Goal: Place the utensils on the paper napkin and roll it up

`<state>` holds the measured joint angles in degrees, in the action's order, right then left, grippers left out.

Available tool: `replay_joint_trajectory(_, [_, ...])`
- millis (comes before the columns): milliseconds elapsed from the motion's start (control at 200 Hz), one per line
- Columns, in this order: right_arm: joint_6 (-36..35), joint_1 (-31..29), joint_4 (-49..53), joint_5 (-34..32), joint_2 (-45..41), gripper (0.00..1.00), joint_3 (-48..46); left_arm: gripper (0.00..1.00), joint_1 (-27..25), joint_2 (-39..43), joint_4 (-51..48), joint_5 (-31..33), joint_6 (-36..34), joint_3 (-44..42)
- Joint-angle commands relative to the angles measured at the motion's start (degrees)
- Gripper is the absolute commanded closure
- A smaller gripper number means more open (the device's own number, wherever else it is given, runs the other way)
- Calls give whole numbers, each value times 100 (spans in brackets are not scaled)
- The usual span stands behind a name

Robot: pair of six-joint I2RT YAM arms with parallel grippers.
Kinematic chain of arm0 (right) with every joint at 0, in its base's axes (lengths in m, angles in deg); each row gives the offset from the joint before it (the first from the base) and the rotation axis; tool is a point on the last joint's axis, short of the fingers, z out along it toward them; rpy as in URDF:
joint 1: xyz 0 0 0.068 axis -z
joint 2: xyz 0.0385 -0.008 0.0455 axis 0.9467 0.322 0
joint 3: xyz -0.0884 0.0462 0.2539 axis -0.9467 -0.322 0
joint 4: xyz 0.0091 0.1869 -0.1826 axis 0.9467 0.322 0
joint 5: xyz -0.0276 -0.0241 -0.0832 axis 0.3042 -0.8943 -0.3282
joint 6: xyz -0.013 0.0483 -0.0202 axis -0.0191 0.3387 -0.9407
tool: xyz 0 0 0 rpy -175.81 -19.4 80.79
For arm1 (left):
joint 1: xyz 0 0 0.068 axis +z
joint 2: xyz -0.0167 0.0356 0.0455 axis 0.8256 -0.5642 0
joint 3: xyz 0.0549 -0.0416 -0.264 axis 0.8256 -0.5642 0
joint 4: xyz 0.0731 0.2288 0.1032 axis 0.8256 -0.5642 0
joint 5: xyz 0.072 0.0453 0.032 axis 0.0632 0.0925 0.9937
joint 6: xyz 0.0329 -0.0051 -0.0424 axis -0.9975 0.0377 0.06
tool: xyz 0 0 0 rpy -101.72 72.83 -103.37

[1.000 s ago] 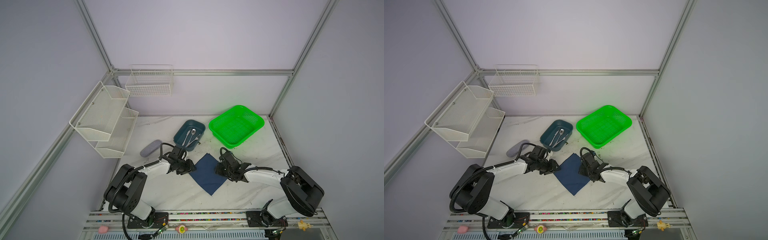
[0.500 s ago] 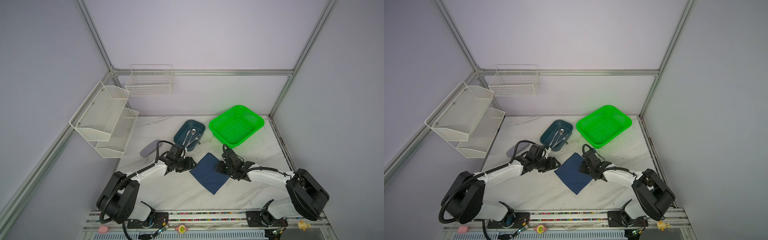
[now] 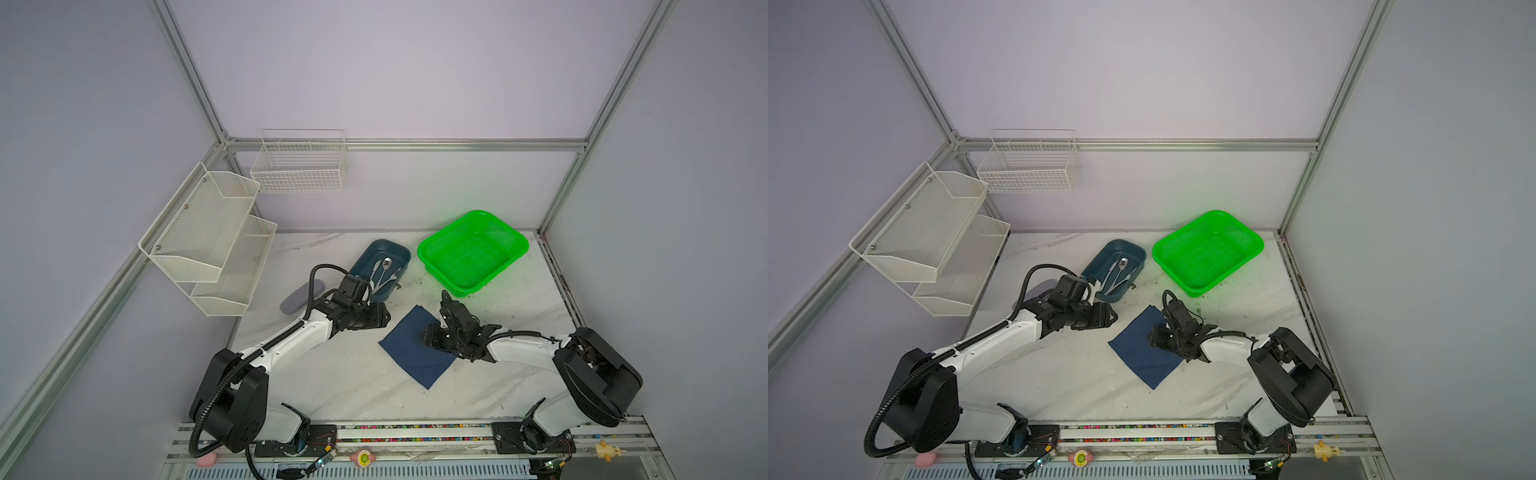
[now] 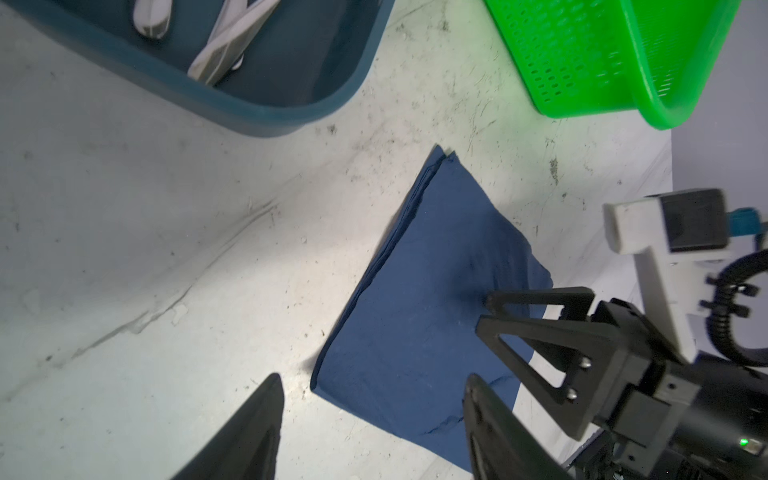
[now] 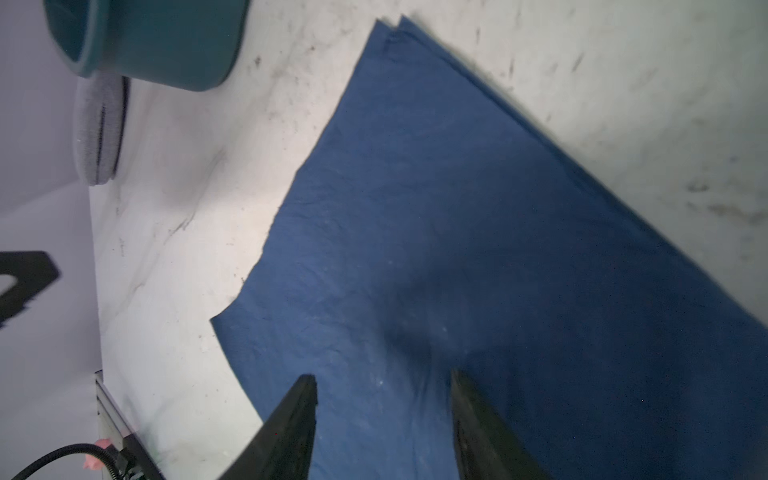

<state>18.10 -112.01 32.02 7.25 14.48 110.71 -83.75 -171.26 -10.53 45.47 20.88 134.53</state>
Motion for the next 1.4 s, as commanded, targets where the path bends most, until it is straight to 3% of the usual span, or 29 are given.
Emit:
replay_joint_trajectory(0, [87,-7,158,-285,68,46,98,31,50,-350,-240,77,-507,962])
replay_joint_trajectory(365, [603,2,142,-910,129,46,76,29,110,-1978,-1127,543,-1429,2964])
replay_joint_trajectory(700, [433,1,68,-592,-169,45,204,28,305,-3139,-1676,338,-1634,4189])
replay_joint_trajectory(1005, [356,8,467,-657,-543,43,400,29,366,-3089,-1759,269,-1385,3501])
replay_joint_trajectory(1395, [307,37,709,-939,-855,42,414,29,640,-1565,-922,106,-577,1115])
